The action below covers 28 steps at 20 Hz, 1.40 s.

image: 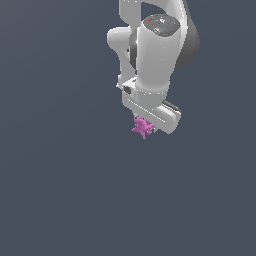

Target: Pick up the object and move it to a goal position.

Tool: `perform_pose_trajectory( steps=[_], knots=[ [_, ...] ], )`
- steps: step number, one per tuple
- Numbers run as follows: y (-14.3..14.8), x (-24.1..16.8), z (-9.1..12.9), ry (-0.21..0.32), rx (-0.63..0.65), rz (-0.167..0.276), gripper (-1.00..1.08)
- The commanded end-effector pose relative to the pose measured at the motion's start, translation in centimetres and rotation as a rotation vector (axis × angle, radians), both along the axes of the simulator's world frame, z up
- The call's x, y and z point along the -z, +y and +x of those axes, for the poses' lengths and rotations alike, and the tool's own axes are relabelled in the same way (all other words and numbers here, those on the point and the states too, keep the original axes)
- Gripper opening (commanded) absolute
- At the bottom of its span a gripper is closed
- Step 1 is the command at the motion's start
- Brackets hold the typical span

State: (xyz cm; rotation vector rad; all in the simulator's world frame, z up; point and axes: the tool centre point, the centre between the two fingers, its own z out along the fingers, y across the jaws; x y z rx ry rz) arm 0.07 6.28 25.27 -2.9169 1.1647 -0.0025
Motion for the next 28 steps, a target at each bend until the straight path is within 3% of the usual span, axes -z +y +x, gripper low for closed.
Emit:
perform_pose_trajectory(
  steps=[1, 15, 28],
  knots=[
    [-0.3, -2.6, 0.4, 0.001, 0.0, -0.001, -1.0],
    [-1.5, -15.3, 2.8, 0.001, 0.0, -0.001, -1.0],
    [-1.9, -20.2, 4.0, 0.002, -0.001, 0.0, -1.0]
  ],
)
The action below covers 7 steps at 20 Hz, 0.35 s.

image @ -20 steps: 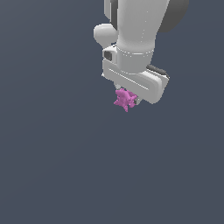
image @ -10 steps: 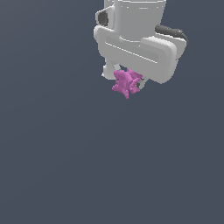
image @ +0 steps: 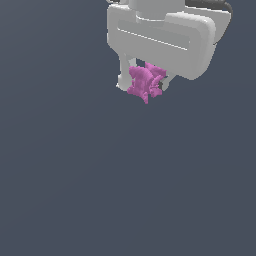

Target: Pick up the object and move it to a goal position.

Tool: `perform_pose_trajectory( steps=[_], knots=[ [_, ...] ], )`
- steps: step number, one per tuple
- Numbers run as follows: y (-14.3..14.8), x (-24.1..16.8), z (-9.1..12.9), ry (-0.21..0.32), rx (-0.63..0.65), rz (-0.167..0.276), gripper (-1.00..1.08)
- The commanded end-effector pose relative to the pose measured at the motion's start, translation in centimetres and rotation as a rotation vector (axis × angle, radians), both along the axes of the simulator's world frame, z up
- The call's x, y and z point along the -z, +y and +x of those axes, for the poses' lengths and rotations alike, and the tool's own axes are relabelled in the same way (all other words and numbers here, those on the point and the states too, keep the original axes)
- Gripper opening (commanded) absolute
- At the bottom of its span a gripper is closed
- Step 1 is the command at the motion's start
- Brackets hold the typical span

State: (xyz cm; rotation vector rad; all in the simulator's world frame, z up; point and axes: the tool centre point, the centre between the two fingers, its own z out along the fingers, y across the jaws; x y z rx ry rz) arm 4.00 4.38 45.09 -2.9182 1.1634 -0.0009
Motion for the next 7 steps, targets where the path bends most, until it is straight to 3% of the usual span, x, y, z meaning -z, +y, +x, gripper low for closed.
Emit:
perform_pose_trajectory(
  steps=[1, 7],
  knots=[
    [-0.03, -0.46, 0.13, 0.0, 0.0, 0.0, -1.0],
    [-0.05, -0.77, 0.26, 0.0, 0.0, 0.0, -1.0]
  ],
)
